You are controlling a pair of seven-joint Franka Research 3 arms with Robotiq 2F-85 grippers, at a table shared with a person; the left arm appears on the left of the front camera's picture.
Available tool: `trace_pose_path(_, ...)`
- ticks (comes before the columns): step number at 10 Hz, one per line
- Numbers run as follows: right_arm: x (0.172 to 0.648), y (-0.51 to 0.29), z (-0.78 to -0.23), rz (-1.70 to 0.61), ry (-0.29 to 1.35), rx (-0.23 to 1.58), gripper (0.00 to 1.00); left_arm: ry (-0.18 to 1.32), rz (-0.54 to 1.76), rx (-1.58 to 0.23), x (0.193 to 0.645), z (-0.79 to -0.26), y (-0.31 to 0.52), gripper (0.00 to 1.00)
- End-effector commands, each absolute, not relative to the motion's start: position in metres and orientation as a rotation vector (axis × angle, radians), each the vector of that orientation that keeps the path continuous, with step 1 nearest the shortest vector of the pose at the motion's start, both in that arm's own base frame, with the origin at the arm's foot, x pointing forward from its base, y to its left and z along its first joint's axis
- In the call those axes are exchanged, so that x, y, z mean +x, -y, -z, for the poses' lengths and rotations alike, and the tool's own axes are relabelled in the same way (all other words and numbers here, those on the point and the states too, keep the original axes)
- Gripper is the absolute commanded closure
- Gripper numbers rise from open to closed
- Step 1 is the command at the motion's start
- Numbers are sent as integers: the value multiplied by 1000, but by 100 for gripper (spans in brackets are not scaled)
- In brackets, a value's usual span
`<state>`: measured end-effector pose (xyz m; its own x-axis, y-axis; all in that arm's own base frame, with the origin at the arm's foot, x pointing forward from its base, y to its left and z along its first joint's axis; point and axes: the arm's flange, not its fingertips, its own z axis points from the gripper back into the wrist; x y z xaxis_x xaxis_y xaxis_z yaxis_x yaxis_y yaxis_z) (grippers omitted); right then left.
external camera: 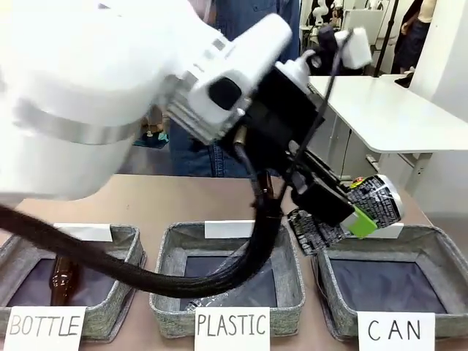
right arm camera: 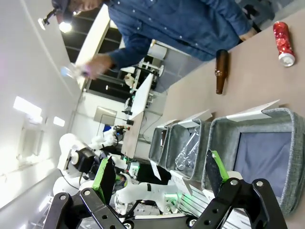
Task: Sort the can waste into the basket.
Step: Pick up the can waste from the table and place it in the right Fabric basket.
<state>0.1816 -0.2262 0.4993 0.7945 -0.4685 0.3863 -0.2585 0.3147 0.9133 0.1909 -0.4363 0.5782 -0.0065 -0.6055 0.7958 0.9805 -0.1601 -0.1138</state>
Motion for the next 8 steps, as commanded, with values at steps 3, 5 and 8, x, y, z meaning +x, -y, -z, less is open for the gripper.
trace_pose_path(3, 181, 227, -502, 158, 690, 1288, 0, 584, 1678, -767, 265, -534, 541, 58)
trace_pose_path(5, 181, 227, -502, 158, 690, 1288, 0, 587, 1665, -777, 278, -495, 574, 58)
trace_pose_path(8, 181, 227, -502, 158, 690, 1288, 0, 505, 1666, -713, 274, -450, 615, 58)
